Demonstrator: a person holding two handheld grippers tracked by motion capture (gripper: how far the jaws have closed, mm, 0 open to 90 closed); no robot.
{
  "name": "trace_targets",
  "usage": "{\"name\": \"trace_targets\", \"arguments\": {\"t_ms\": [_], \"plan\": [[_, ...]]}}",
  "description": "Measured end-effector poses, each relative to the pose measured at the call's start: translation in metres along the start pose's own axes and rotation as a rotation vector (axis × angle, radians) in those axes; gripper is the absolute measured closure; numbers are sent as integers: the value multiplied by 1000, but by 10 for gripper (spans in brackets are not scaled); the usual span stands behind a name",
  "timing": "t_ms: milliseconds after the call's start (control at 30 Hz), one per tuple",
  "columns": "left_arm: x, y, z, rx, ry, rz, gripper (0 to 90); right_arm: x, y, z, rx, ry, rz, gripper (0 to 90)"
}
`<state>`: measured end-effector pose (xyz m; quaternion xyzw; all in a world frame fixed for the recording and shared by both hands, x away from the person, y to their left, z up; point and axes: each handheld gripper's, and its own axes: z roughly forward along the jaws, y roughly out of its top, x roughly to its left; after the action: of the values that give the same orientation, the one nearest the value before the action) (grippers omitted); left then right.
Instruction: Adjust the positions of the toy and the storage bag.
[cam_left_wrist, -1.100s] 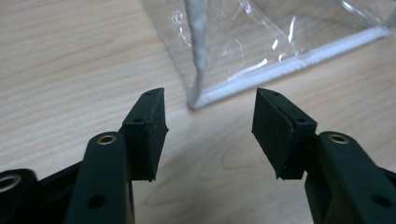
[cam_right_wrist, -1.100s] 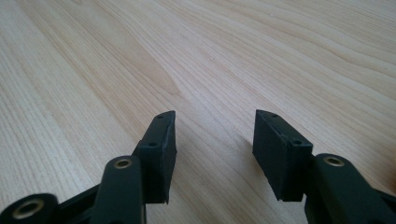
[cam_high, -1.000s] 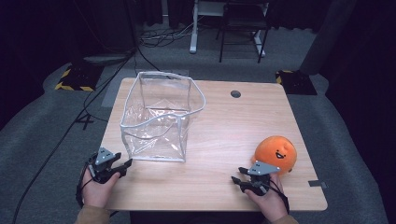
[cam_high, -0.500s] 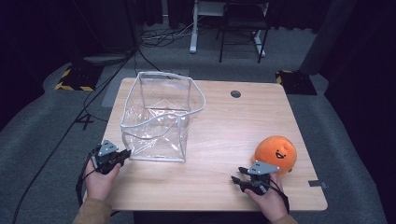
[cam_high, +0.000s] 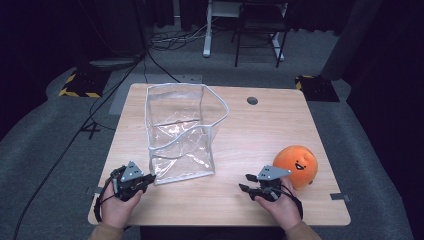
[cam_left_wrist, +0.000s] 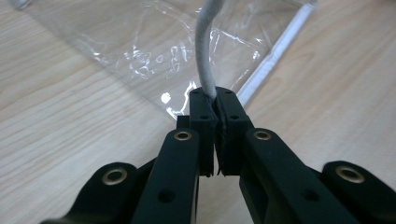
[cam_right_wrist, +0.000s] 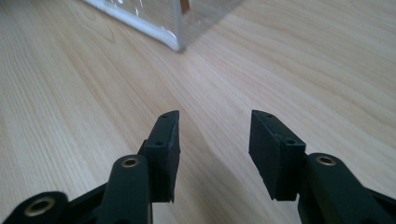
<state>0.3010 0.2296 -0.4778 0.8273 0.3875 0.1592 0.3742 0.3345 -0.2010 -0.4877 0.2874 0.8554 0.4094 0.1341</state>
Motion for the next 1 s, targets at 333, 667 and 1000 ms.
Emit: {"name": "trace_targets", "arguments": {"t_ms": [333,667,1000], "plan": [[-28,5,2,23,-70,32,866,1,29,14,7,7,-52,608],[-48,9,7,39,-111,86,862,1,56,32,14,3,-94,735],[-59,10,8,53,-127,99,862,-1,56,30,8,-11,-108,877]]}}
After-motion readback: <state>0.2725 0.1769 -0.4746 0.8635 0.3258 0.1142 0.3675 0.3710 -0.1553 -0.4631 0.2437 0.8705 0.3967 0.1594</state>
